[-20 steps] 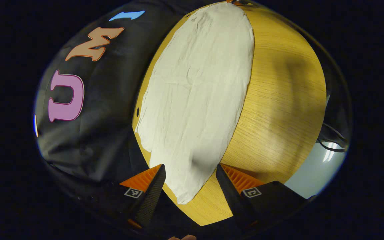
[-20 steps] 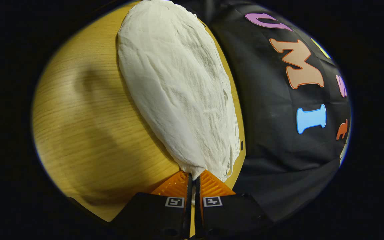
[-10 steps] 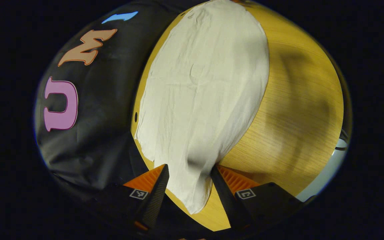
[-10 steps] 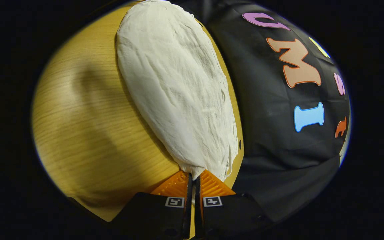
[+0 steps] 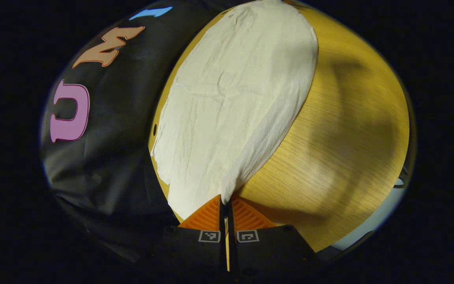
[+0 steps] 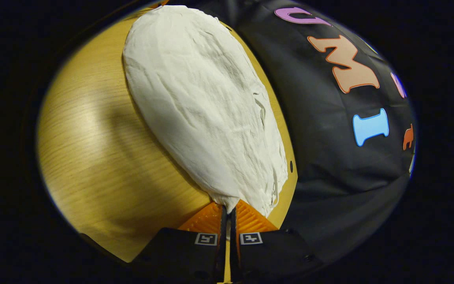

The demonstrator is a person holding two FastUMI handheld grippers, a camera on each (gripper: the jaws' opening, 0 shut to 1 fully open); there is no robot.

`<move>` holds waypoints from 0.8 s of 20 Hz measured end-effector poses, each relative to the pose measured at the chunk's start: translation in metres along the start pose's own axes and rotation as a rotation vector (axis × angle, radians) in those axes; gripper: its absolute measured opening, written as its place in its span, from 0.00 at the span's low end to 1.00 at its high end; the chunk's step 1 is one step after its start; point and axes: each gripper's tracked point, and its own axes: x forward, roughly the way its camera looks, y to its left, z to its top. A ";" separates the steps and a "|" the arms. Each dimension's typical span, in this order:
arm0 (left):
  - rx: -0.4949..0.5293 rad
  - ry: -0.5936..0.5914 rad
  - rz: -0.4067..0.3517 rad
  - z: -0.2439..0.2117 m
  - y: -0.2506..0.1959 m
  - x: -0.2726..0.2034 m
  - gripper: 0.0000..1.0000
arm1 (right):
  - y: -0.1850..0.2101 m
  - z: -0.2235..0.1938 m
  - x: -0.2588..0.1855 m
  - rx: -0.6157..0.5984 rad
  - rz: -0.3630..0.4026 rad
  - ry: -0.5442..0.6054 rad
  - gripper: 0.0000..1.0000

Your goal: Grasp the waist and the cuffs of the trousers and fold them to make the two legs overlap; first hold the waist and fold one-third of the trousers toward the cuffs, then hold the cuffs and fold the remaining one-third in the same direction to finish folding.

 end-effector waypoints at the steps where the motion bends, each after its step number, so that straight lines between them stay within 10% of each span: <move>1: -0.004 0.000 0.007 0.001 0.000 -0.001 0.00 | 0.000 -0.001 0.000 0.001 0.006 0.002 0.04; 16: -0.392 -0.019 0.153 0.048 0.085 -0.034 0.00 | -0.111 0.036 -0.033 0.180 -0.217 -0.128 0.07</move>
